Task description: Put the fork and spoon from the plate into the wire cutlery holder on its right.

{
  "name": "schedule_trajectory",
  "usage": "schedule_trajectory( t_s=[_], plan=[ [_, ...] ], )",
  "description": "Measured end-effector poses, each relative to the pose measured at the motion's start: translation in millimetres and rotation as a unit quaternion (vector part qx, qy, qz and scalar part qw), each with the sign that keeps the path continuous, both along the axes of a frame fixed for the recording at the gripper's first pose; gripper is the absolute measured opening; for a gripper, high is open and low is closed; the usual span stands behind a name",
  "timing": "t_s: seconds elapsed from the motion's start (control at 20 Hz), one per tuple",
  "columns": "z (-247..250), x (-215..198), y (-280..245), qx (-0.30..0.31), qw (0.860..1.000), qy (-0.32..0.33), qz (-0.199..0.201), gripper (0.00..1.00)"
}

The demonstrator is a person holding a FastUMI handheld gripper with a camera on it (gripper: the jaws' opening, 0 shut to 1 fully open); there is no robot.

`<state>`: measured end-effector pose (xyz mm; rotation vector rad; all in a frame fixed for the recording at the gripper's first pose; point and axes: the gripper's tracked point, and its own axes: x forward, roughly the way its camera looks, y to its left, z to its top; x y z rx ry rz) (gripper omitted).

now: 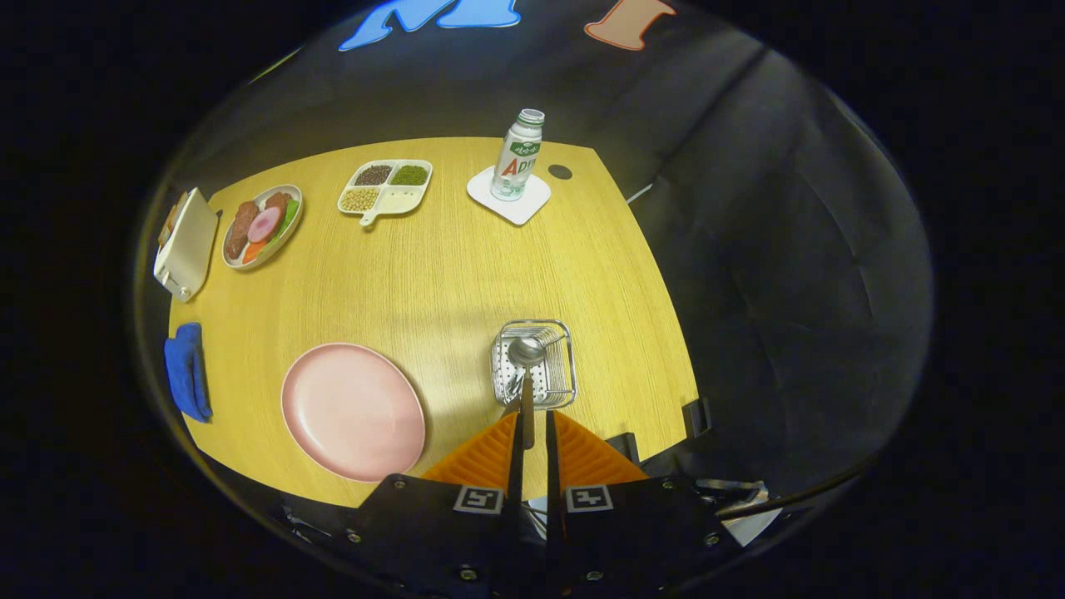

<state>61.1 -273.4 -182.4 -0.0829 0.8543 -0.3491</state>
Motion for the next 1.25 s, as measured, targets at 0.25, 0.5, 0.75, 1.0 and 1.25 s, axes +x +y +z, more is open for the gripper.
schedule_trajectory(
  t_s=[0.25,0.5,0.75,1.0,1.25],
  plan=[
    [20,15,-2,-0.005,0.996,-0.085,-0.001,0.13],
    [66,27,-5,-0.047,0.982,-0.182,0.002,0.13],
    [141,22,4,-0.058,0.948,-0.313,0.002,0.13],
    [200,2,10,-0.076,0.912,-0.402,-0.005,0.13],
    [230,-20,11,-0.092,0.894,-0.439,-0.021,0.13]
  ],
)
